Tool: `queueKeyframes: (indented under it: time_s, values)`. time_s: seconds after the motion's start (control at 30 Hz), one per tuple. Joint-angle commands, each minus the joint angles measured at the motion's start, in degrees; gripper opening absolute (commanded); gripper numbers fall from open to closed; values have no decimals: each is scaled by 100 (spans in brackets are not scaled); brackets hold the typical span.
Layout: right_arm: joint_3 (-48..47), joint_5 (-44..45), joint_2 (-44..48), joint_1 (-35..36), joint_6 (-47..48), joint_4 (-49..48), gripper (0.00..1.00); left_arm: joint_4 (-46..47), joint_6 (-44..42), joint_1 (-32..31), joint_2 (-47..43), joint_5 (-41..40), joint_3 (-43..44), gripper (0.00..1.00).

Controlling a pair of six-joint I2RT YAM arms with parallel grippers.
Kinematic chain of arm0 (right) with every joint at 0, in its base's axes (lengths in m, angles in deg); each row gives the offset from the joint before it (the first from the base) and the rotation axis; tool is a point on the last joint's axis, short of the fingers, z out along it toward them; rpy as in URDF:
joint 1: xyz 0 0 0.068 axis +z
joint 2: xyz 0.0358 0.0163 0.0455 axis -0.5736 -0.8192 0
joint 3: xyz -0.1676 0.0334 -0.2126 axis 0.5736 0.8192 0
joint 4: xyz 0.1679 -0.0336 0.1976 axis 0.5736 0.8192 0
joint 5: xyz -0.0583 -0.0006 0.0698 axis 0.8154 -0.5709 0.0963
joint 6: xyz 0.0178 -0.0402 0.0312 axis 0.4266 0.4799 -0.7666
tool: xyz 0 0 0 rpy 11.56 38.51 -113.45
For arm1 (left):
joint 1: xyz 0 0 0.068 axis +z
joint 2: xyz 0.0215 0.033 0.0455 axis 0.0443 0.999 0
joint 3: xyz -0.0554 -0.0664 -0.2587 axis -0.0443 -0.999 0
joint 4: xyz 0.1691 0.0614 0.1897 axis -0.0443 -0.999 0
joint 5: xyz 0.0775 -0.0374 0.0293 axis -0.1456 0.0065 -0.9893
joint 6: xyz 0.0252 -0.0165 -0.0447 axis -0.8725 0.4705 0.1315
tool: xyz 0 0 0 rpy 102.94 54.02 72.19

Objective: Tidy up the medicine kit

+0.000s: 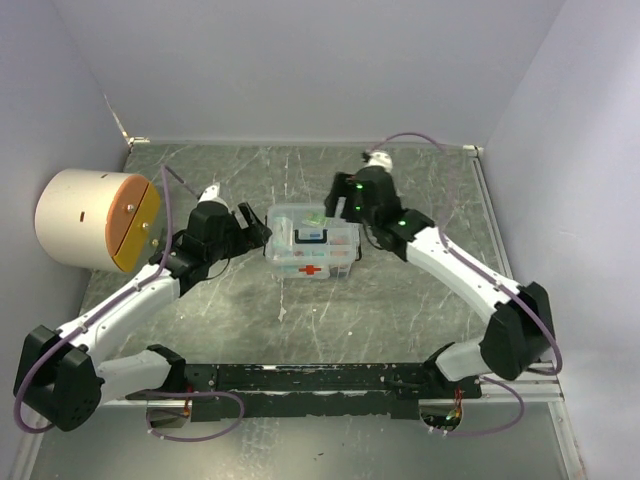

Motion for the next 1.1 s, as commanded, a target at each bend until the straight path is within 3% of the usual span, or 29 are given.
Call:
queueKeyframes:
  time_s: [0.0,0.17,0.33,0.53,0.73,1.07]
  values:
    - [913,-626,549,-863,-377,-469,78,-280,-453,-22,51,55,353,94]
    - [1701,-1379,882,-1621,-464,-606,82,-610,-888,-17,511,235,900,90]
    - [2628,-2651,1140,-2188,-824,-1528,80,-757,-1082,-17,932,120,1212,85]
    - [2908,-3362,1019,-2321,-899,-1872,59,-600,-1056,-17,1203,136,1184,79]
    - [3062,-3482,933,-2327,-861,-1928,51,-607,-1091,-16,1384,69,1218,76]
    - [3370,-3974,611,-2273,-961,-2272,27,-628,-1146,-16,1582,-41,1272,73]
